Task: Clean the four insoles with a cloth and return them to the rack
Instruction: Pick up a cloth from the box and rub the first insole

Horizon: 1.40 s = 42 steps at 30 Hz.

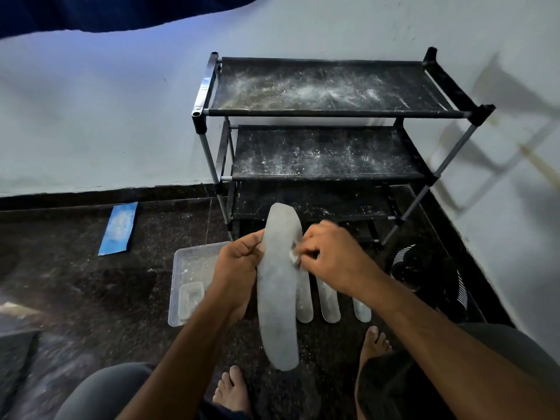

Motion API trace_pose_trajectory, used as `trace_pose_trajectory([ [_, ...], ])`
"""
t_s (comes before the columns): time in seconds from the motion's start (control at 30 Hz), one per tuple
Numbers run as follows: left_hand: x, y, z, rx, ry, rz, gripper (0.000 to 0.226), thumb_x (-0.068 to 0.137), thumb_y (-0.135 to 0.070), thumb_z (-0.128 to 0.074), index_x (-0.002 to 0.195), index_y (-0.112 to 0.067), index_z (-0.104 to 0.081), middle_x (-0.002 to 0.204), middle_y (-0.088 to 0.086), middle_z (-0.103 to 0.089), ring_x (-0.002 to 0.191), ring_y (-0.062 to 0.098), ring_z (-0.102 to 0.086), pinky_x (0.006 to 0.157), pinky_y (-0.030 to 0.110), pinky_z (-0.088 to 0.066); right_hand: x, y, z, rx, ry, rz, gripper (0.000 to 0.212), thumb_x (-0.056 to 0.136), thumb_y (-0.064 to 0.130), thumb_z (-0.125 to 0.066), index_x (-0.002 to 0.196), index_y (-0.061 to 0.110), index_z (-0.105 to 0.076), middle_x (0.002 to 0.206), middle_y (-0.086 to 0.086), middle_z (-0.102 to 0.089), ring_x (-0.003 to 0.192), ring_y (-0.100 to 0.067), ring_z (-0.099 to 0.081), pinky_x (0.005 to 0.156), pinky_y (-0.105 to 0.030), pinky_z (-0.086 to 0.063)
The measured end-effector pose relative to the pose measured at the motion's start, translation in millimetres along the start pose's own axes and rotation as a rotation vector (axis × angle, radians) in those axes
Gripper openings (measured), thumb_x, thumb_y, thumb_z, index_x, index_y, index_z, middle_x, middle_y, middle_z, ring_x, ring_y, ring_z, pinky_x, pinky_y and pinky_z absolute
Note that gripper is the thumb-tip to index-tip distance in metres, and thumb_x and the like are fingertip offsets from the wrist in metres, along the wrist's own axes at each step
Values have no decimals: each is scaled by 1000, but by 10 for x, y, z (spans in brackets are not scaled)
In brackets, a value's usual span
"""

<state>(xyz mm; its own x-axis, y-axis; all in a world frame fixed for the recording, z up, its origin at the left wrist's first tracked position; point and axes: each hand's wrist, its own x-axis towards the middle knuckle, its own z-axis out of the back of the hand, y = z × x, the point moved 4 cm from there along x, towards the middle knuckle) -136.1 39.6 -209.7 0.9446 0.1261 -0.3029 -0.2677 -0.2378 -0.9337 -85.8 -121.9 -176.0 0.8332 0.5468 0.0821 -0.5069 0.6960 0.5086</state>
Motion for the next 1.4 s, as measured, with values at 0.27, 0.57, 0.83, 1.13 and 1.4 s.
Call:
trace_pose_trajectory([
  [0.27, 0, 23, -22, -86, 32, 23, 36, 107, -1, -39, 119, -11, -71, 114, 12, -77, 104, 25, -74, 79, 34, -62, 17, -6, 233, 178, -296, -116, 16, 86, 20, -69, 99, 23, -78, 89, 10, -66, 89, -6, -56, 81, -28, -49],
  [0.57, 39, 30, -18, -206, 5, 36, 30, 106, -6, -43, 125, -2, -66, 116, 19, -74, 101, 28, -73, 81, 38, -63, 9, 168, 73, 188, -208, 14, 14, 85, 19, -70, 96, 20, -79, 89, 11, -63, 88, -5, -52, 77, -21, -45],
  [0.83, 22, 17, -44, -273, 17, 90, 34, 107, -17, -45, 123, 5, -65, 120, 24, -71, 105, 30, -71, 97, 44, -58, -5, 171, -48, 42, -190, 80, 25, 91, 21, -67, 114, 15, -73, 100, 6, -57, 96, -6, -43, 84, -10, -35],
  [1.13, 22, 12, -1, -318, -42, 81, 37, 107, -22, -45, 128, 5, -60, 114, 23, -70, 95, 28, -69, 88, 43, -58, -57, 422, -105, -47, -177, 254, 14, 90, 7, -66, 101, 8, -73, 97, 1, -59, 94, -7, -41, 81, -17, -35],
  [1.4, 55, 50, 0, -260, -51, 86, 38, 109, -22, -44, 129, 6, -59, 110, 19, -70, 89, 22, -70, 75, 33, -62, -105, 529, -324, 27, 48, 307, 14, 89, 5, -63, 96, 9, -74, 97, 0, -59, 95, -11, -49, 81, -29, -49],
])
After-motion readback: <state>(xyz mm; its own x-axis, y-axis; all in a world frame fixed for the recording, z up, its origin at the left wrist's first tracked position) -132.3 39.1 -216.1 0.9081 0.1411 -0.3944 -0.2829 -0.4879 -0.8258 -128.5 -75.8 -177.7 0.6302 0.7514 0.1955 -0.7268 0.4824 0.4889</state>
